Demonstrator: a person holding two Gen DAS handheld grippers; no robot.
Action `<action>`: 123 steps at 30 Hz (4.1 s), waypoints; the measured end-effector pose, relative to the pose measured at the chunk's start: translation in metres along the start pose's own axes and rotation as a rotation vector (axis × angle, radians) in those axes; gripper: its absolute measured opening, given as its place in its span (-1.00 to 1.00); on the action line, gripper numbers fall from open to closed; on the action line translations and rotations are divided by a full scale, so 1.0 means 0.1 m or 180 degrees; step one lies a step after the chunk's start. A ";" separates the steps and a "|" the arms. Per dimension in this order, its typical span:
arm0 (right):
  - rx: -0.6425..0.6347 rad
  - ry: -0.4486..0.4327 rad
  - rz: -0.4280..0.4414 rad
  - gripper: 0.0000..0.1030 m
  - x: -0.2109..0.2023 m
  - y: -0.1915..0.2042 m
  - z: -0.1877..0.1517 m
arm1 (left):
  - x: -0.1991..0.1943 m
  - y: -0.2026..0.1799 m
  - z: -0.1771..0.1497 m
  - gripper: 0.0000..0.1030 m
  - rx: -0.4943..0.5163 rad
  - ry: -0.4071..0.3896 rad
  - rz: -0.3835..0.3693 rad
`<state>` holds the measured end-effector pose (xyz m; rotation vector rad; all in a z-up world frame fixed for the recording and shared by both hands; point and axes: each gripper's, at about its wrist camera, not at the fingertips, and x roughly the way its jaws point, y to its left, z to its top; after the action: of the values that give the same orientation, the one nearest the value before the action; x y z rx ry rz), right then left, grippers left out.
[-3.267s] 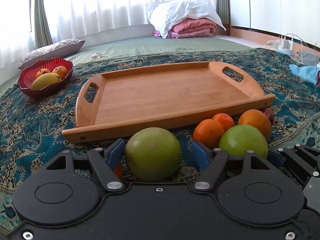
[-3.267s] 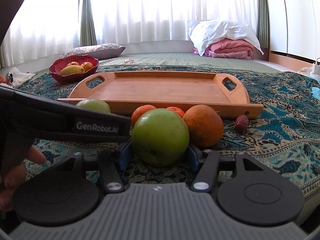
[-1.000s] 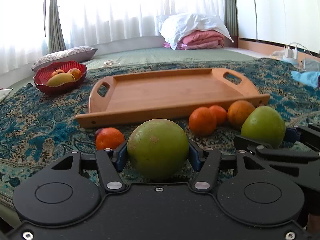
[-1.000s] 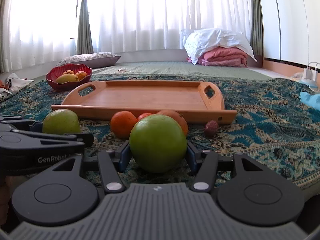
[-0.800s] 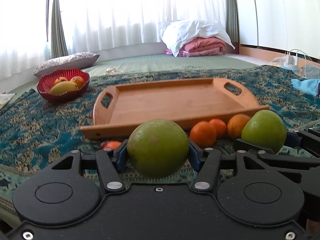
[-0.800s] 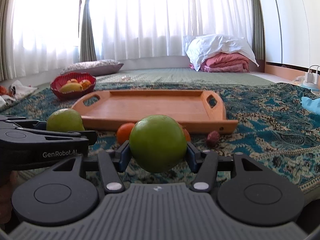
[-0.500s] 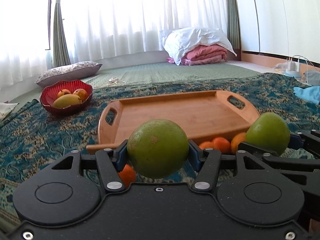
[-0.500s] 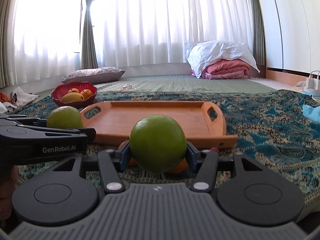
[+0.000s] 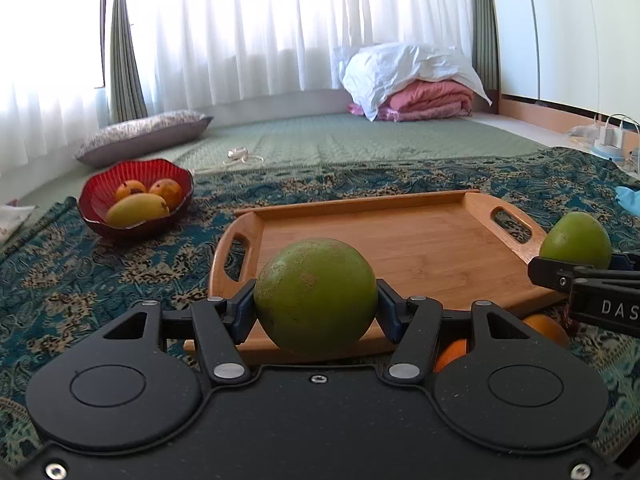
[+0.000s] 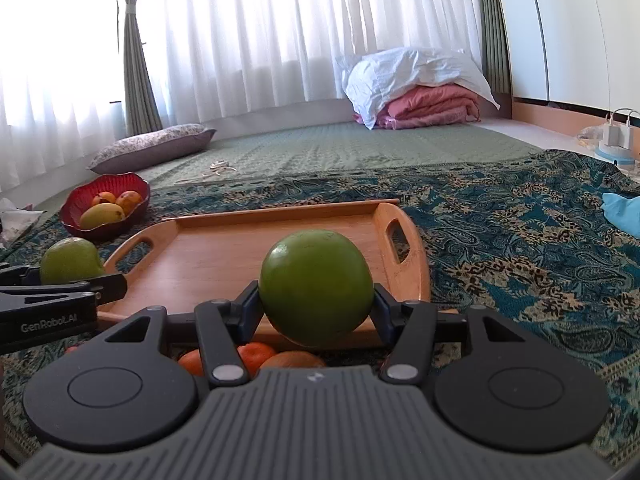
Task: Organize fruits
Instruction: 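Lift and carry the green apple with the right tool while the left tool carries the pomelo over the tray, then lower the apple onto the tray and open the right tool while the left tool releases the pomelo there, then withdraw both tools from the tray back toward the remaining fruit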
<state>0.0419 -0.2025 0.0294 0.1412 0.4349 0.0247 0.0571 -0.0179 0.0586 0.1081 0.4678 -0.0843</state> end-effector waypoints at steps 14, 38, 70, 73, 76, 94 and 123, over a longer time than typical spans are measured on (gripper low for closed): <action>-0.0029 0.0429 -0.0073 0.15 0.62 -0.14 0.36 | 0.79 0.17 0.31 0.11 -0.0237 0.0518 -0.0056; -0.0016 0.0848 -0.0146 0.15 0.98 -0.14 0.30 | 1.14 0.24 0.21 0.11 -0.0210 0.0802 0.0085; -0.0237 0.0833 -0.0225 0.62 0.89 -0.01 0.22 | 1.08 0.24 0.12 0.41 -0.0119 0.0803 0.0132; -0.0232 0.0805 -0.0219 0.68 0.84 -0.01 0.19 | 1.02 0.23 0.11 0.55 -0.0100 0.0763 0.0126; -0.0199 0.0772 -0.0209 0.72 0.79 -0.02 0.18 | 0.96 0.23 0.12 0.66 -0.0107 0.0697 0.0102; -0.0297 0.0426 -0.0030 0.91 0.38 0.08 0.04 | 0.49 0.31 -0.08 0.86 -0.0205 0.0510 0.0028; -0.0554 0.0007 0.0149 1.00 -0.22 0.29 -0.50 | -0.10 0.28 -0.64 0.99 -0.0159 0.0177 0.0037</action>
<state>0.0014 -0.1686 -0.0022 -0.0200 0.4297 0.1083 0.0225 0.0179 0.0091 0.0644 0.5246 -0.0582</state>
